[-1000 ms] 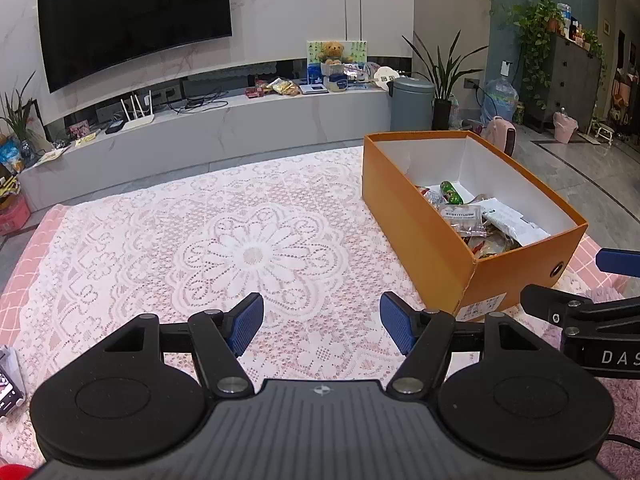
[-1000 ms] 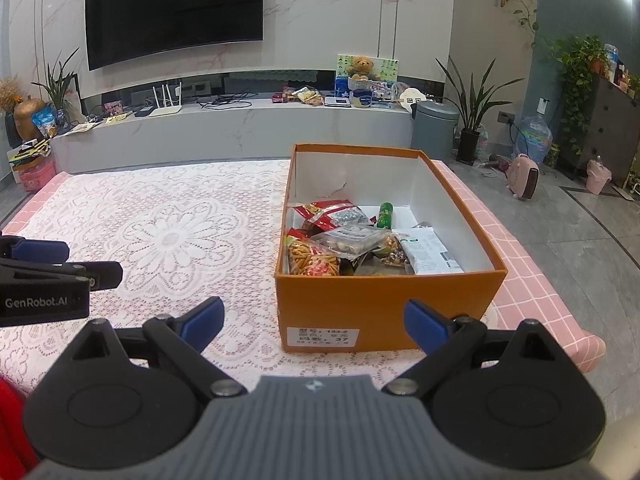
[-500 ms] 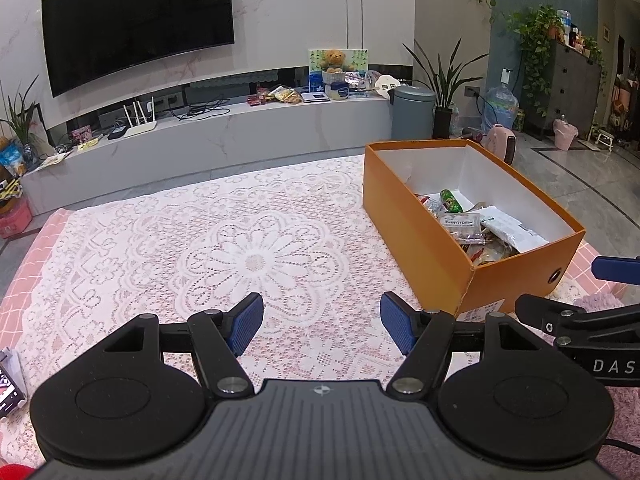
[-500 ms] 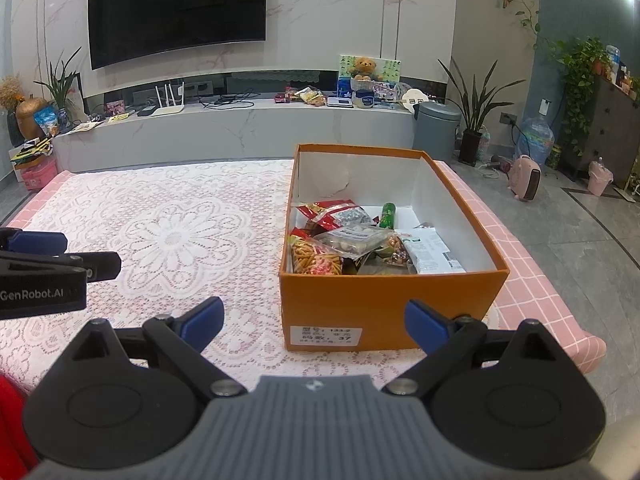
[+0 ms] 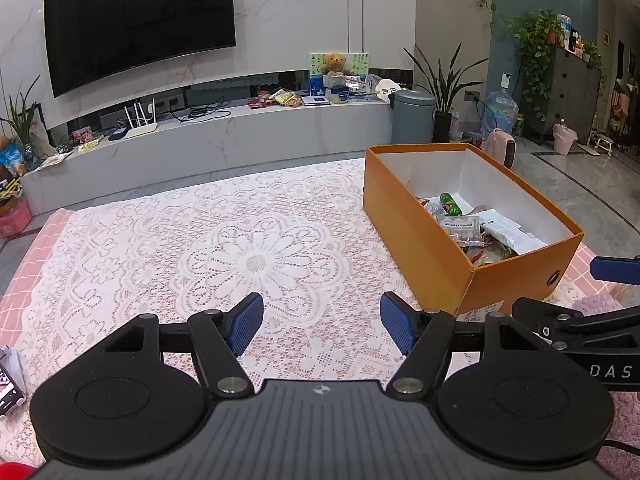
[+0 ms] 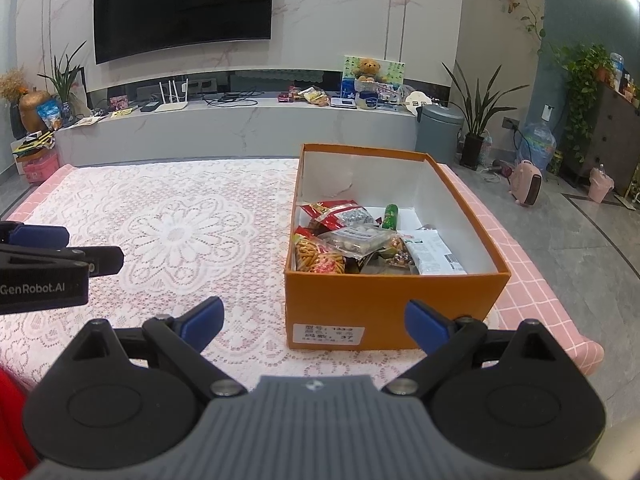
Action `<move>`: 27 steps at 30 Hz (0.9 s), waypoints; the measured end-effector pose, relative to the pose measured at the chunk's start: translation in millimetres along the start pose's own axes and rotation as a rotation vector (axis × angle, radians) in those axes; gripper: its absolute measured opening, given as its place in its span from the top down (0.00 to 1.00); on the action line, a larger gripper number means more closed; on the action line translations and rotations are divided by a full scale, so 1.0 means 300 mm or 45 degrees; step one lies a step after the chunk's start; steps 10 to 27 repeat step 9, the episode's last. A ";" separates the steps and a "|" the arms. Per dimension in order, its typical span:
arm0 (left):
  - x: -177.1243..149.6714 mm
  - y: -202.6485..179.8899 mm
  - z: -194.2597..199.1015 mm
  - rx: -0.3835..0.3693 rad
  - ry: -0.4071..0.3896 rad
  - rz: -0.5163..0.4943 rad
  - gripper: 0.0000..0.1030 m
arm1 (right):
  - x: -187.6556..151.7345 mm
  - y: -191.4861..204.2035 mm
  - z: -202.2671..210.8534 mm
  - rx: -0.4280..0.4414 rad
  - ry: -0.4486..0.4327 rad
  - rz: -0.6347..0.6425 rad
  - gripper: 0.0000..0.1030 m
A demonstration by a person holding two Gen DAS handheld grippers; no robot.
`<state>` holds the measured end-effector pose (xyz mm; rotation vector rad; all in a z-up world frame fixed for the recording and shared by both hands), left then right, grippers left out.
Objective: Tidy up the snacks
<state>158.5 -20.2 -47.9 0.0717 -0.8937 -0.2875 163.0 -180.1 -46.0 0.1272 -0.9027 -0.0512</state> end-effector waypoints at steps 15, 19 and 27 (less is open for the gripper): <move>-0.002 -0.001 0.000 -0.033 -0.008 0.018 0.23 | -0.004 0.011 -0.005 0.001 0.009 0.011 0.08; -0.002 -0.001 0.000 -0.033 -0.008 0.018 0.23 | -0.004 0.011 -0.005 0.001 0.009 0.011 0.08; -0.002 -0.001 0.000 -0.033 -0.008 0.018 0.23 | -0.004 0.011 -0.005 0.001 0.009 0.011 0.08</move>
Point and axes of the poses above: each gripper's, at about its wrist camera, not at the fingertips, and z roughly against the way its jaws point, y to its left, x to its top, the point moved 10 cm from there along -z, roughly the way its jaws point, and after that the axes turned 11 degrees about -z, right-handed, at the moved point
